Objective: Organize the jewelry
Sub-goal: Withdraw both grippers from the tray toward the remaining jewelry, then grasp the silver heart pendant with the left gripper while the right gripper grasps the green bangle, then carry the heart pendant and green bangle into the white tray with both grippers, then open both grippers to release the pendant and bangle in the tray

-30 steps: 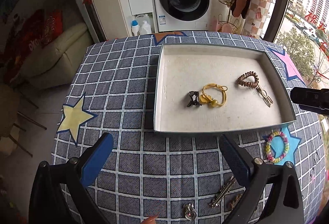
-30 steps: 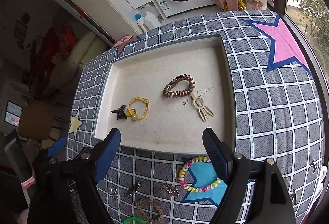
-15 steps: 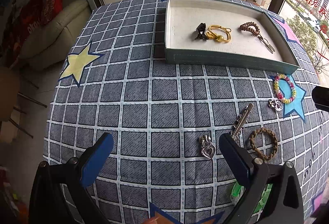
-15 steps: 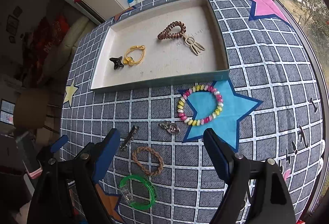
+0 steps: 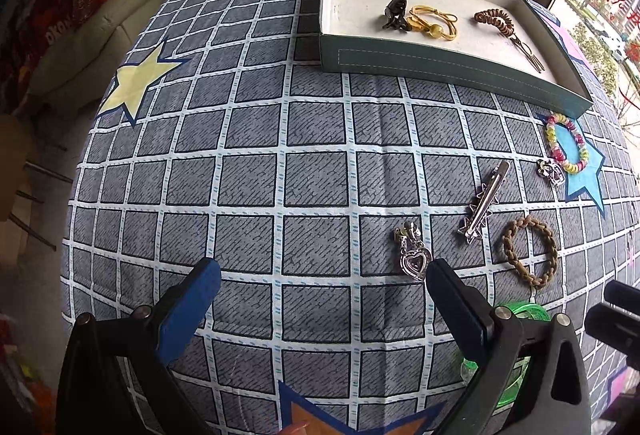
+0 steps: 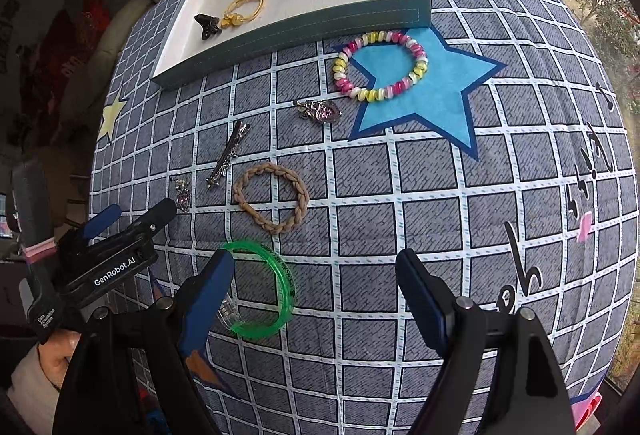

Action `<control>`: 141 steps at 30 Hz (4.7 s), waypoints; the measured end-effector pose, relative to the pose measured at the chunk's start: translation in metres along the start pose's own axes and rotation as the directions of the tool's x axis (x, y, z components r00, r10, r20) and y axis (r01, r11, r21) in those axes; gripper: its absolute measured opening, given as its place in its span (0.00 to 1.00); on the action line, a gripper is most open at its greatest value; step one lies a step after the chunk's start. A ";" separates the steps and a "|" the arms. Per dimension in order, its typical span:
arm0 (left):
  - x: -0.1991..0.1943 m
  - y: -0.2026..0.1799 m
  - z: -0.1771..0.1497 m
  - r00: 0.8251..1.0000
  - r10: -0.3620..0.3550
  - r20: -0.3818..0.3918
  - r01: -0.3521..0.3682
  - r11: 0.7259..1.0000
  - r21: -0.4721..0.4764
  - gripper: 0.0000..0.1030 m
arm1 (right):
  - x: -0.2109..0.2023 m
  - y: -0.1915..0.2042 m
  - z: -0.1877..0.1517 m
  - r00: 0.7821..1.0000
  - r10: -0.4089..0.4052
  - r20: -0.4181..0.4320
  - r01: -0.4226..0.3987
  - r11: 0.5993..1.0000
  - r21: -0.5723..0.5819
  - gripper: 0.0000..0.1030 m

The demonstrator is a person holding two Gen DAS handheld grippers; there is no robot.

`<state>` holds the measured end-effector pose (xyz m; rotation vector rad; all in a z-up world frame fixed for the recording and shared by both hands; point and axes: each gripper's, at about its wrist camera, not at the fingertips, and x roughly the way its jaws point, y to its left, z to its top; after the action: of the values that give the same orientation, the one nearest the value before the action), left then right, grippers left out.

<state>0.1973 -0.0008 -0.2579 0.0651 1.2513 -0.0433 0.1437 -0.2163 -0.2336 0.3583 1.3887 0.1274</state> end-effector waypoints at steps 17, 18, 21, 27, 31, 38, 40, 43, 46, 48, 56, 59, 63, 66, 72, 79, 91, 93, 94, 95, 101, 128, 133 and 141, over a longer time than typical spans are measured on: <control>0.023 -0.017 0.021 1.000 0.004 -0.008 -0.004 1.000 0.013 1.00 | 0.028 0.014 -0.027 0.994 -0.105 -0.019 0.105 0.994 -0.015 0.83; 0.023 -0.018 0.022 1.000 0.003 -0.008 -0.003 1.000 0.009 1.00 | 0.029 0.015 -0.028 0.994 -0.109 -0.019 0.109 0.994 -0.020 0.82; 0.028 -0.017 0.022 1.000 -0.009 -0.008 0.009 1.000 -0.001 1.00 | 0.032 0.019 -0.029 0.992 -0.130 -0.012 0.129 0.991 -0.037 0.80; 0.023 -0.018 0.014 0.999 -0.052 0.001 0.052 0.999 0.012 0.88 | 0.034 0.029 -0.028 0.980 -0.200 0.022 0.201 0.975 -0.089 0.64; 0.015 -0.034 0.009 0.998 -0.061 0.006 0.061 0.997 0.038 0.73 | 0.041 0.043 -0.027 0.969 -0.243 0.039 0.246 0.959 -0.140 0.54; 0.004 -0.051 0.004 0.996 -0.084 0.011 0.083 0.995 0.064 0.36 | 0.044 0.055 -0.030 0.961 -0.269 0.059 0.275 0.941 -0.198 0.32; 0.001 -0.049 0.003 0.994 -0.106 0.007 0.105 0.993 0.053 0.29 | 0.044 0.057 -0.033 0.962 -0.266 0.060 0.273 0.939 -0.208 0.21; -0.002 -0.039 0.000 0.990 -0.140 0.002 0.140 0.990 0.029 0.29 | 0.041 0.055 -0.036 0.969 -0.244 0.050 0.249 0.945 -0.211 0.07; -0.009 -0.032 -0.003 0.989 -0.146 0.013 0.146 0.989 0.021 0.29 | 0.031 0.038 -0.034 0.981 -0.192 0.038 0.196 0.962 -0.189 0.07; -0.012 -0.026 -0.005 0.989 -0.149 0.019 0.149 0.989 0.021 0.29 | 0.022 0.027 -0.029 0.987 -0.157 0.043 0.162 0.971 -0.176 0.07; -0.037 -0.013 0.001 0.985 -0.165 0.057 0.163 0.986 0.030 0.29 | -0.008 0.004 -0.010 0.997 -0.053 0.059 0.059 0.993 -0.102 0.07; -0.046 -0.015 0.010 0.982 -0.171 0.080 0.169 0.985 0.042 0.29 | -0.018 -0.002 -0.001 0.997 -0.036 0.072 0.042 0.996 -0.085 0.07; -0.055 -0.020 0.025 0.977 -0.186 0.107 0.181 0.982 0.051 0.29 | -0.031 -0.007 0.017 0.995 -0.016 0.095 0.022 0.998 -0.066 0.07; -0.060 -0.025 0.039 0.972 -0.200 0.127 0.195 0.980 0.051 0.29 | -0.039 -0.011 0.037 0.993 -0.004 0.116 0.010 0.999 -0.051 0.07; -0.063 -0.033 0.070 0.966 -0.198 0.165 0.189 0.980 0.069 0.29 | -0.052 -0.014 0.078 0.986 0.000 0.167 0.009 0.998 -0.055 0.07; -0.054 -0.035 0.107 0.961 -0.207 0.184 0.200 0.978 0.056 0.29 | -0.052 -0.017 0.128 0.982 0.009 0.188 0.001 0.998 -0.056 0.07; -0.010 -0.060 0.145 0.972 -0.203 0.120 0.192 0.977 0.094 0.29 | -0.016 -0.018 0.189 0.988 -0.016 0.151 0.029 0.996 -0.085 0.07; -0.002 -0.064 0.148 0.974 -0.199 0.107 0.189 0.977 0.102 0.29 | -0.009 -0.020 0.194 0.990 -0.019 0.138 0.031 0.996 -0.087 0.07; 0.001 -0.067 0.149 0.975 -0.198 0.098 0.187 0.977 0.106 0.29 | -0.005 -0.021 0.197 0.991 -0.022 0.132 0.034 0.996 -0.088 0.07; 0.005 -0.069 0.150 0.976 -0.197 0.087 0.188 0.976 0.110 0.29 | -0.001 -0.022 0.199 0.992 -0.025 0.122 0.036 0.995 -0.091 0.07; 0.025 -0.080 0.157 0.982 -0.186 0.030 0.180 0.974 0.139 0.29 | 0.020 -0.025 0.211 0.996 -0.048 0.068 0.056 0.993 -0.109 0.07; 0.040 -0.090 0.176 0.995 -0.045 0.089 0.031 0.989 0.147 0.30 | 0.033 -0.024 0.245 0.985 -0.124 0.122 0.140 0.981 -0.135 0.08; 0.036 -0.088 0.175 0.995 -0.045 0.089 0.032 0.990 0.138 0.30 | 0.034 -0.024 0.245 0.988 -0.111 0.109 0.125 0.984 -0.129 0.09; 0.027 -0.087 0.175 0.993 -0.058 0.107 0.044 0.990 0.135 0.30 | 0.026 -0.023 0.243 0.989 -0.068 0.134 0.083 0.990 -0.111 0.53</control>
<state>0.3656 -0.0999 -0.2316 0.1442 1.1381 -0.1727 0.3825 -0.2720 -0.2320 0.2131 1.2583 0.1200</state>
